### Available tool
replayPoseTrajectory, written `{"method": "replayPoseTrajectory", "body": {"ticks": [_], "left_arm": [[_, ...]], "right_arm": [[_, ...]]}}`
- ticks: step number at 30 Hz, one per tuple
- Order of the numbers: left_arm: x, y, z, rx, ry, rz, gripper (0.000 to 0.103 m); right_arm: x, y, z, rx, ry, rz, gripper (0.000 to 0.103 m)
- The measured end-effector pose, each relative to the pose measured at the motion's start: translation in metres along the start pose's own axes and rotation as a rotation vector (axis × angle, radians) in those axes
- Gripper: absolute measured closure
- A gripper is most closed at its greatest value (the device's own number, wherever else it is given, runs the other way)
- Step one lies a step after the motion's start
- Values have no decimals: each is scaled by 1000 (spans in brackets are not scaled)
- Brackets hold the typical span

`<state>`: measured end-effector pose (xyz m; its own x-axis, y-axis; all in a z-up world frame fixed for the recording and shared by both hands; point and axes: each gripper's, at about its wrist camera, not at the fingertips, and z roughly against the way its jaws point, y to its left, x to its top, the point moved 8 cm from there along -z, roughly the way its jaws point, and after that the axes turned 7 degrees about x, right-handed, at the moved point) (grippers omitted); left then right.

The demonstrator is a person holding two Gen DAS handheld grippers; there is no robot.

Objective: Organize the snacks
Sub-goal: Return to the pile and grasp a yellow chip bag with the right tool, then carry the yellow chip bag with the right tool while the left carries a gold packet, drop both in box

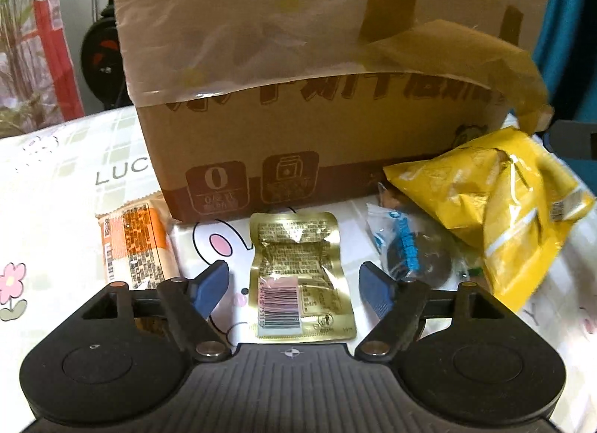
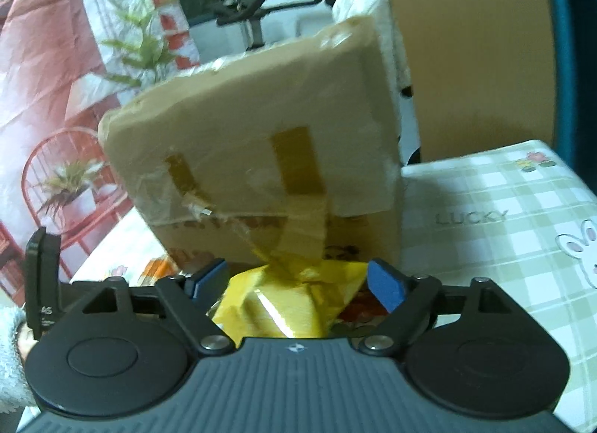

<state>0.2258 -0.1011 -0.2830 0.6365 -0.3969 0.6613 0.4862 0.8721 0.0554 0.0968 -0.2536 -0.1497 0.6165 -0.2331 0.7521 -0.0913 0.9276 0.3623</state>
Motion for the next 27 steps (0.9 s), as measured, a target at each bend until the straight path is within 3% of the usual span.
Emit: {"method": "replayPoseTrajectory", "body": {"ticks": [4, 9, 10, 11, 14, 15, 16, 19, 27], "left_arm": [[0, -10, -10, 45, -8, -25, 27], [0, -8, -7, 66, -9, 9, 32], [0, -9, -7, 70, -8, 12, 32], [0, -8, -4, 73, -9, 12, 32], [1, -7, -2, 86, -15, 22, 30], [2, -8, -2, 90, -17, 24, 33], [2, -8, -1, 91, -23, 27, 47], [1, -9, 8, 95, -25, 47, 51], [-16, -4, 43, 82, -71, 105, 53]], "right_arm": [[-2, 7, -24, -17, 68, -9, 13], [-11, 2, -43, -58, 144, -50, 18], [-12, 2, -42, -54, 139, -55, 20], [-13, 1, -39, -40, 130, -55, 30], [-17, -3, -27, -40, 103, -51, 32], [-18, -6, -22, -41, 87, -61, 32], [-19, -8, -18, -44, 76, -72, 32], [-22, -17, -6, -51, 45, -108, 33], [-28, -26, 20, -71, -16, -136, 33]]}}
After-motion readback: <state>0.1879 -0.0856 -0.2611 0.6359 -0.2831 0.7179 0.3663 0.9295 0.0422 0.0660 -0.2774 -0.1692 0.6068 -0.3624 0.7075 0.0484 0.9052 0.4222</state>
